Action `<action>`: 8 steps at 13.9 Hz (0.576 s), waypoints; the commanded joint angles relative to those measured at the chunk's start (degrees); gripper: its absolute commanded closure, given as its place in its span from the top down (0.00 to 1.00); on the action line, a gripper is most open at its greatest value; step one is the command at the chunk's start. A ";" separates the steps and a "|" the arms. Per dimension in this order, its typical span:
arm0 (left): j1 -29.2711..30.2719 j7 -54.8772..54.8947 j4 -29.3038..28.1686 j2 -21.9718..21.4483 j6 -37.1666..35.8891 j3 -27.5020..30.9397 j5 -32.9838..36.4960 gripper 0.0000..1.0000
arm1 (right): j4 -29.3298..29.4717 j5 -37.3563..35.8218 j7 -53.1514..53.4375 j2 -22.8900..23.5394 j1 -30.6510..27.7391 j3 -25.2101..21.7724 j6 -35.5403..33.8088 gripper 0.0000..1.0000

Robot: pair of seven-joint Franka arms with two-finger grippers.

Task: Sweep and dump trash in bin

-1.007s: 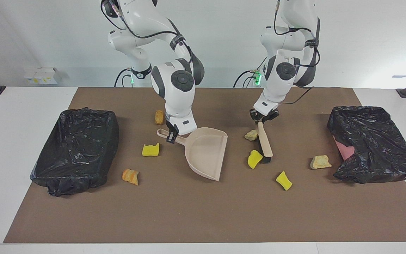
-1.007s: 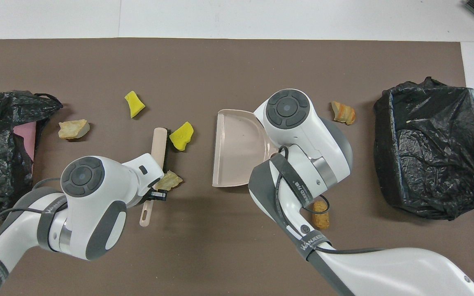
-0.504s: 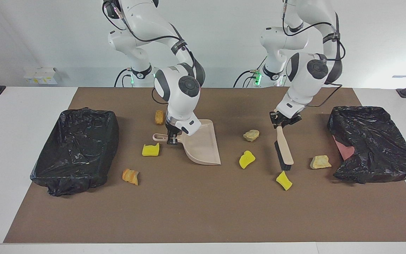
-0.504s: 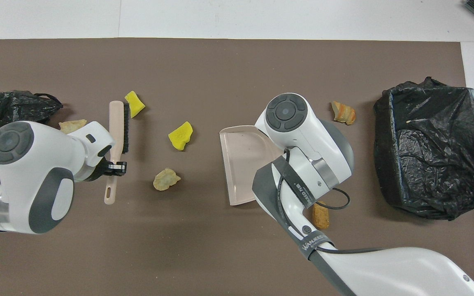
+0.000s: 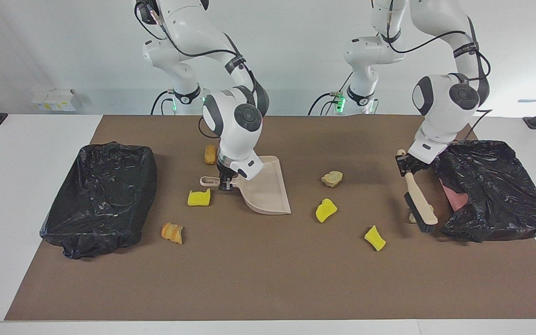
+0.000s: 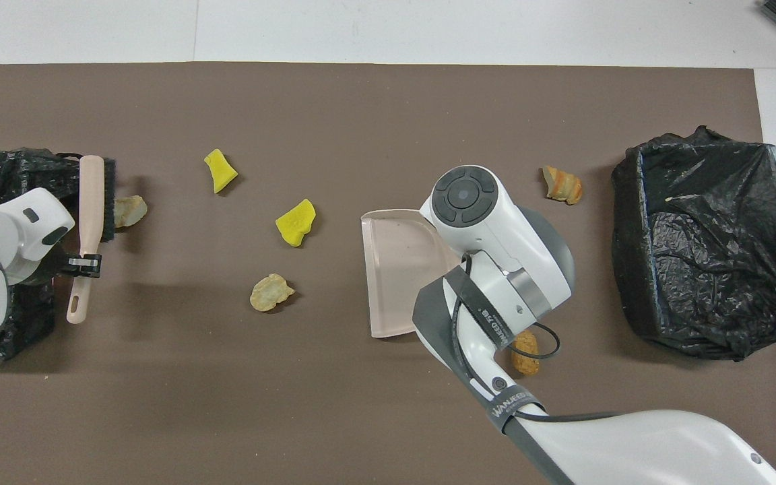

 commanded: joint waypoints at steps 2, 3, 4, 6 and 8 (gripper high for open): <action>1.89 2.18 1.09 3.75 3.10 -0.73 0.99 0.00 | -2.50 -1.75 6.32 -1.96 0.37 0.29 0.81 0.00; 1.11 2.10 0.92 3.84 3.02 -0.81 0.99 0.00 | -2.76 -1.75 6.24 -2.05 0.37 0.20 0.90 0.00; 0.49 2.18 0.48 3.84 2.84 -0.90 0.99 0.00 | -3.29 -1.83 6.32 -2.22 0.37 0.20 1.25 0.00; -2.49 2.36 -0.31 3.40 1.79 -0.99 0.90 0.00 | -3.99 -2.36 6.41 -2.66 0.46 0.20 1.25 0.00; -6.17 2.27 -1.37 2.70 1.00 -1.16 0.64 0.00 | -4.87 -2.36 6.41 -2.93 0.11 0.29 1.95 0.00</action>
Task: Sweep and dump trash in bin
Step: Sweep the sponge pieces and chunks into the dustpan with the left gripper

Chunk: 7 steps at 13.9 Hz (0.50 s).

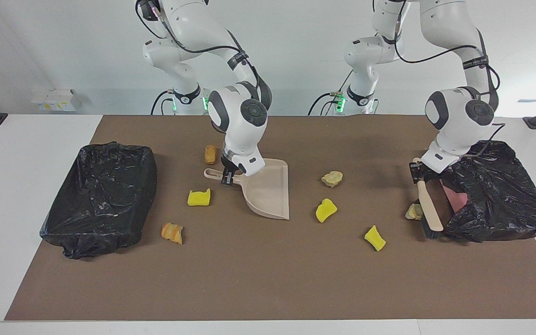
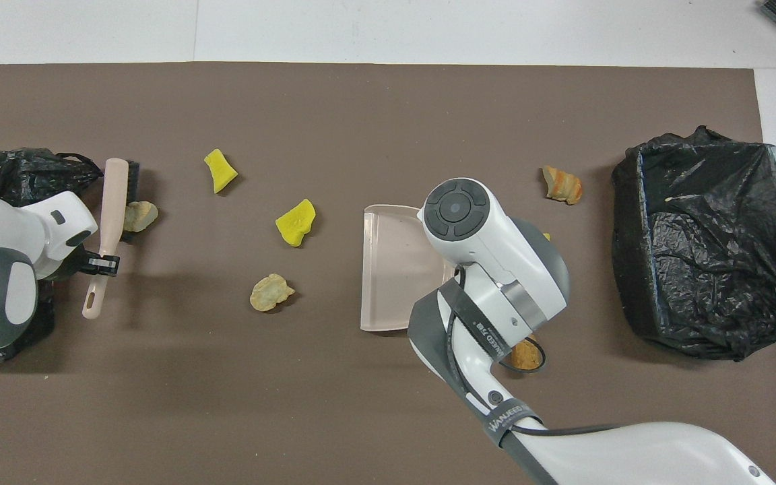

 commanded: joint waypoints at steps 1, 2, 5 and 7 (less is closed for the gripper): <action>-5.80 -0.09 -1.38 -0.60 -1.84 0.27 -0.05 0.00 | -3.52 -2.20 1.81 -1.96 -0.83 0.31 1.74 0.00; -7.65 -0.36 -1.38 -0.77 -2.63 0.18 -1.45 0.00 | -3.79 -2.20 1.72 -2.23 -0.74 0.31 1.74 0.00; -13.89 -0.45 -1.38 -1.56 -5.88 0.09 -4.98 0.00 | -3.96 -2.20 1.81 -2.41 -0.74 0.31 1.65 0.00; -18.11 -0.54 -1.38 -2.26 -8.69 0.09 -6.55 0.00 | -3.96 -2.20 1.72 -2.32 -0.83 0.31 1.65 0.00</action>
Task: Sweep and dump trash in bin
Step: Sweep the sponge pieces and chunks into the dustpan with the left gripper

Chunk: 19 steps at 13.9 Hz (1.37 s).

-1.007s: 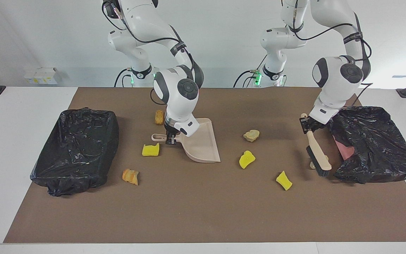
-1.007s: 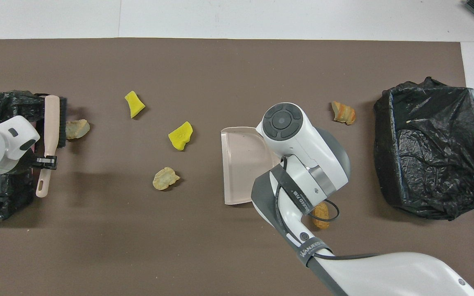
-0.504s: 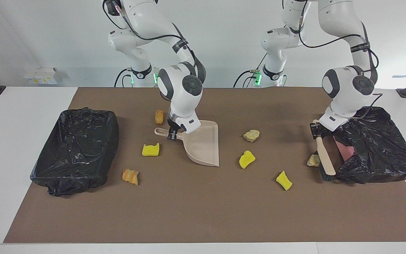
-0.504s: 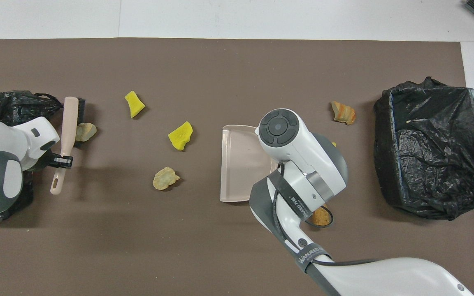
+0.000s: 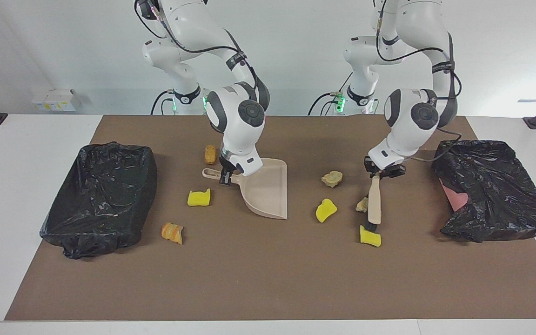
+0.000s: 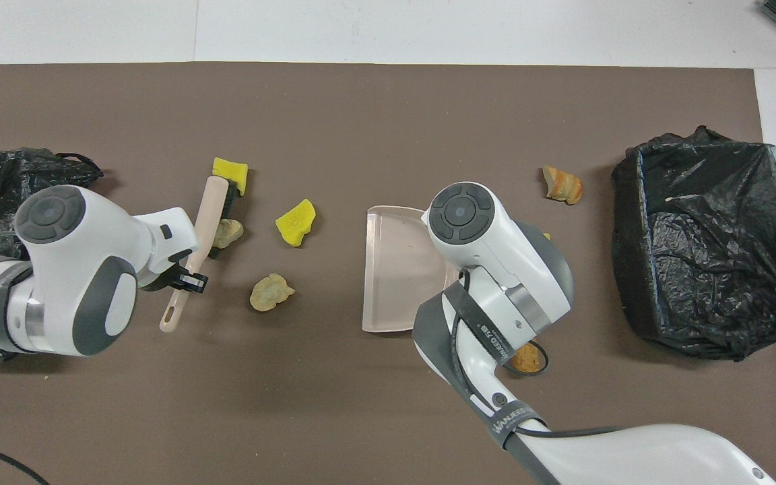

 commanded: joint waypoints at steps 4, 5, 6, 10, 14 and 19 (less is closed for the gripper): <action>-7.78 -3.06 2.08 -1.71 -6.27 0.62 -4.28 0.00 | -2.45 -2.14 1.66 -1.70 -0.75 0.40 1.03 0.00; -7.78 -3.25 3.31 -1.63 -6.97 0.71 -4.29 0.00 | -2.45 -2.14 1.66 -1.70 -0.75 0.40 1.03 0.00; -7.44 -3.25 5.24 -1.45 -7.76 0.88 -4.29 0.00 | -2.45 -2.14 1.66 -1.61 -0.84 0.40 1.12 0.00; -4.46 -2.90 9.04 0.40 -9.17 1.33 -3.23 0.00 | -2.45 -2.14 1.57 -1.52 -0.93 0.40 1.21 0.00; -2.25 -2.90 5.72 0.84 -8.47 1.24 -1.56 0.00 | -2.45 -2.14 1.57 -1.52 -1.10 0.40 1.12 0.00; -6.72 -5.45 3.24 2.24 -4.69 0.80 -1.65 0.00 | -2.45 -2.14 1.49 -1.52 -1.10 0.40 1.12 0.00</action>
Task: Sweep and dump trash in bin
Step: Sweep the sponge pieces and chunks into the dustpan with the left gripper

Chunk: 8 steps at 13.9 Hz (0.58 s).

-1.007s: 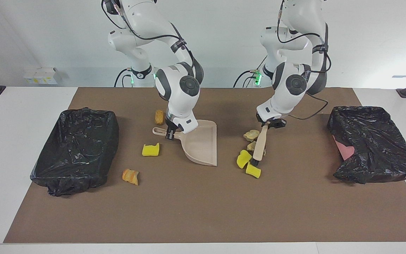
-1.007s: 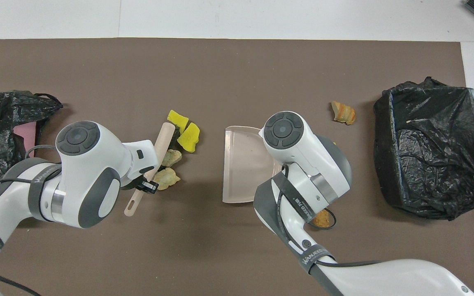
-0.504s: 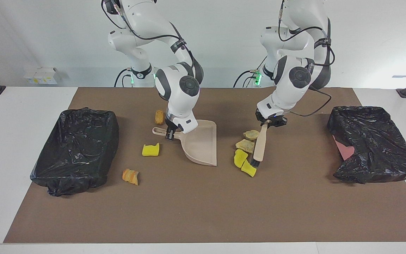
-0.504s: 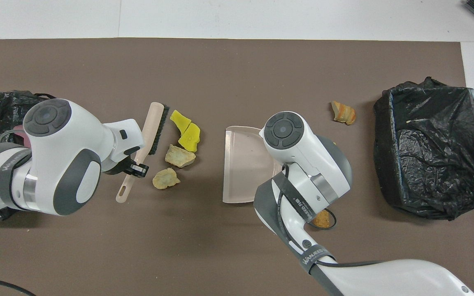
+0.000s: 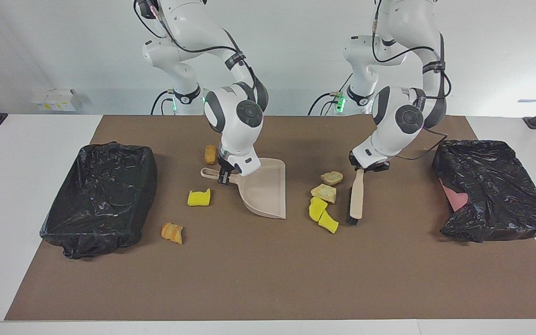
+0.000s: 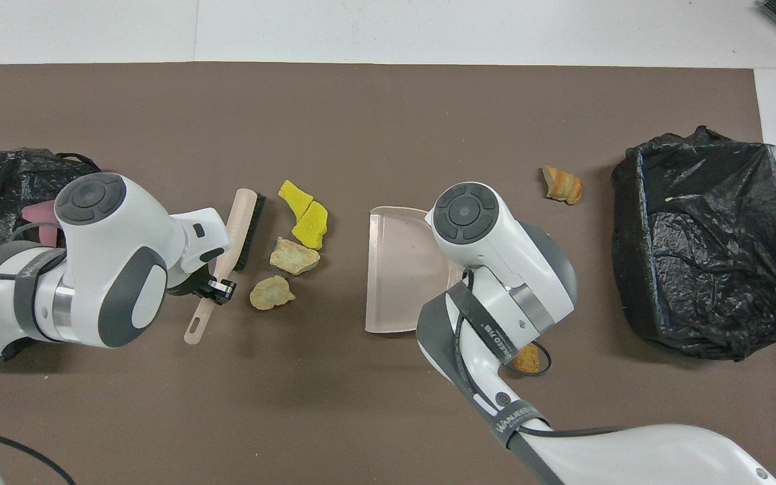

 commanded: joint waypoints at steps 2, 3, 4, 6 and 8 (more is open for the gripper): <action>-6.10 -1.35 -0.65 1.11 2.42 -0.01 -0.21 0.00 | -2.01 -2.07 1.40 -1.34 -0.80 0.46 1.11 0.00; -7.42 -1.26 -0.65 1.02 2.60 -0.09 -1.35 0.00 | -2.01 -2.07 1.40 -1.34 -0.80 0.46 1.11 0.00; -9.78 -1.26 -0.74 0.85 2.69 -0.10 -2.93 0.00 | -2.01 -2.07 1.40 -1.34 -0.80 0.46 1.11 0.00; -14.70 -1.61 -0.74 0.50 3.91 -0.18 -6.35 0.00 | -2.01 -2.07 1.31 -1.34 -0.88 0.46 1.29 0.00; -19.02 -1.96 -0.74 0.32 5.84 -0.18 -10.22 0.00 | -2.01 -2.07 1.40 -1.34 -0.88 0.46 1.29 0.00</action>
